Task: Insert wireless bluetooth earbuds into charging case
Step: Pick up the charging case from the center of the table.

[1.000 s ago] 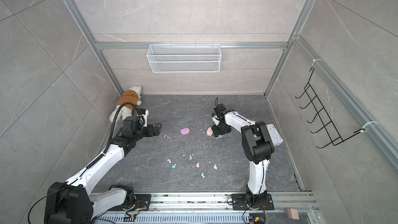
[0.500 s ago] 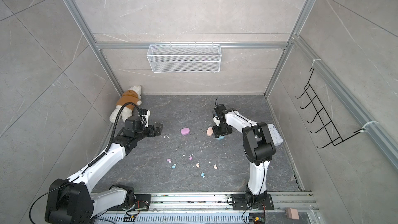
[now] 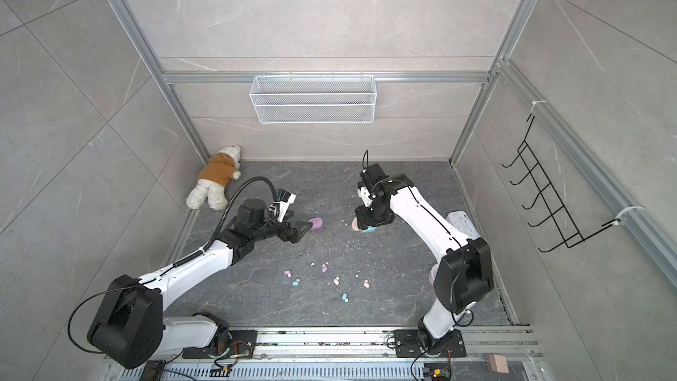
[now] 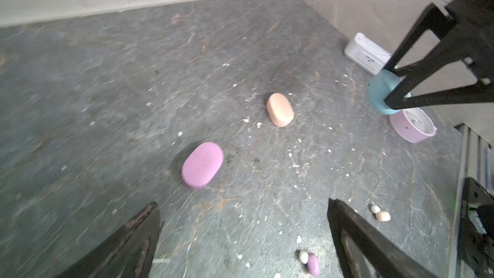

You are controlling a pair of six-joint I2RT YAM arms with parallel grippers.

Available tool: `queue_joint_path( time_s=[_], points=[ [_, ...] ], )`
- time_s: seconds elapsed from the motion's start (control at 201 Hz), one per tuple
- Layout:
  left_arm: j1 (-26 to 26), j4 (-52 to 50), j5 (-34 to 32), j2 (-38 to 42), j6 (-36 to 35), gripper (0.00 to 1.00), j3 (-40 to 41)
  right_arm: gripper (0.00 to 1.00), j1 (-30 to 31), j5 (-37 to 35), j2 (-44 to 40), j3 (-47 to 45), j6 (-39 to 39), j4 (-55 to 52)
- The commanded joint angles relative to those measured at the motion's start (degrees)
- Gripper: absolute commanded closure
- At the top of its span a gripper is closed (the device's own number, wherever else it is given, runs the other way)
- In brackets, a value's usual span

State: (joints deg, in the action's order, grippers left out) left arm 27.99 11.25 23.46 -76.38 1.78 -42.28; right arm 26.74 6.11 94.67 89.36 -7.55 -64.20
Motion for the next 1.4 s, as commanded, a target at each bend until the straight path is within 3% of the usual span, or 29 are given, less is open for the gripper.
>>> queue_joint_path(
  time_s=[0.0,0.338,0.488,0.756,1.065,1.393],
  points=[
    [2.73,12.22,6.71,-2.14,-5.38,0.01,0.56,0.49,1.56,3.28,-2.74,4.77,-4.21,-8.08],
    [9.92,18.75,11.43,-8.39,-12.87,0.08,-5.76,0.49,4.94,8.93,-5.66,13.55,-10.42,-13.7],
    [11.23,22.86,14.4,-9.71,-11.62,0.12,-7.42,0.5,5.32,10.29,-7.06,12.29,-12.37,-11.53],
    [13.37,18.69,19.55,-9.71,-11.37,0.14,-10.19,0.5,5.55,13.18,-7.24,12.68,-13.54,-9.37],
    [15.59,16.19,19.7,-8.13,-12.03,0.15,-11.24,0.51,5.7,11.84,-6.63,13.61,-13.27,-9.65],
    [16.75,19.96,16.88,-8.13,-12.86,0.22,-11.68,0.52,6.13,14.14,-7.89,10.92,-15.48,-6.55]
  ],
)
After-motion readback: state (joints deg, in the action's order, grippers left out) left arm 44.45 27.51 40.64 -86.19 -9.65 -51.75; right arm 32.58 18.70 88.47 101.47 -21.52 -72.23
